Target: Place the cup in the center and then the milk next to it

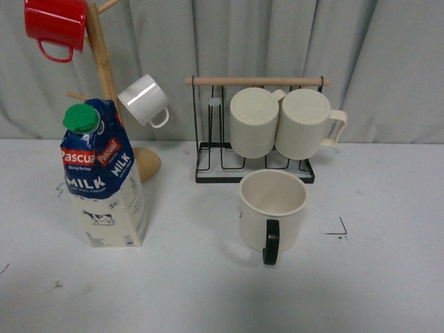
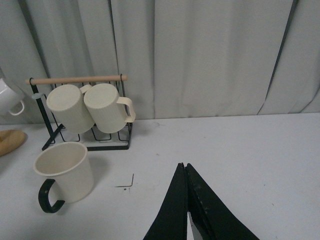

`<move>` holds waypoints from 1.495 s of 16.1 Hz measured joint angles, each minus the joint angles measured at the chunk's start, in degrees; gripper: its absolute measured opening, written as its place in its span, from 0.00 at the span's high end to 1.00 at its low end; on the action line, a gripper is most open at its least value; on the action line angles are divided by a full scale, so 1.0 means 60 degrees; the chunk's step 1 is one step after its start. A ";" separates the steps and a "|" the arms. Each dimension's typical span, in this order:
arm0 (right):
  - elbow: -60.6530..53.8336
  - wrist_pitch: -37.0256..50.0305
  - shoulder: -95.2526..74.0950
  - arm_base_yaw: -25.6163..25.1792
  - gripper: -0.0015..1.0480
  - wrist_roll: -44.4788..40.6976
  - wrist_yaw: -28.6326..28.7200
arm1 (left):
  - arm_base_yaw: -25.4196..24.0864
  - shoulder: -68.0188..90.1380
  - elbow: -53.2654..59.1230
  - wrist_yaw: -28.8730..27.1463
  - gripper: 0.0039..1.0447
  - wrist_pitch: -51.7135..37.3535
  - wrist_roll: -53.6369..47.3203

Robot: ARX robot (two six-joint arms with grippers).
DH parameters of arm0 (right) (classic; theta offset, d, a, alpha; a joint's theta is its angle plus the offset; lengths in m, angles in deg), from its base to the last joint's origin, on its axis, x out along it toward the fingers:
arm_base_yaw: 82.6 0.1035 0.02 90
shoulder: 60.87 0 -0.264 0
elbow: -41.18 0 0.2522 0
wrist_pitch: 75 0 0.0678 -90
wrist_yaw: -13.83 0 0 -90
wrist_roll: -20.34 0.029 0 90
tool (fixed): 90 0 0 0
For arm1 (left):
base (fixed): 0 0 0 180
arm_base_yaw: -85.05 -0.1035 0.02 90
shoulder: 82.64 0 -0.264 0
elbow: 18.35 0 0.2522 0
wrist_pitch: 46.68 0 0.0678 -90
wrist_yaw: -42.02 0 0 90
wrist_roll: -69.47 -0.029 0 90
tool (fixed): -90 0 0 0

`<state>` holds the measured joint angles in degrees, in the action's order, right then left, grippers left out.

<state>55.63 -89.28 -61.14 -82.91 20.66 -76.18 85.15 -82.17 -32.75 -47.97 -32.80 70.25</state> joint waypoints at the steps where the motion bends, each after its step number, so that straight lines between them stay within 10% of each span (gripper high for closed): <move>1: 0.0000 0.0029 0.0004 0.0000 0.98 0.0004 0.0000 | 0.0000 0.0000 0.0000 0.0004 0.06 0.0015 0.0000; 7: 0.0000 0.0051 0.0004 0.0000 0.39 0.0000 0.0000 | -0.0102 0.0131 -0.0168 0.0193 0.06 0.0637 0.0058; 10: 0.0000 0.0047 0.0004 0.0000 0.08 0.0000 0.0004 | -0.1759 0.4124 -0.3034 0.2528 0.06 0.3690 0.0514; 15: 0.0000 0.0055 0.0004 0.0000 0.06 0.0000 0.0004 | 0.0430 0.9635 -0.6298 0.1894 0.06 -0.0124 0.0044; 24: 0.0000 0.0051 0.0004 0.0000 0.06 0.0004 0.0004 | 0.2000 1.3792 -0.8178 0.1268 0.06 -0.0969 -0.0255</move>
<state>55.63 -88.97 -61.12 -82.91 20.68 -76.16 97.15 0.58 -81.82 -40.37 -38.61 68.72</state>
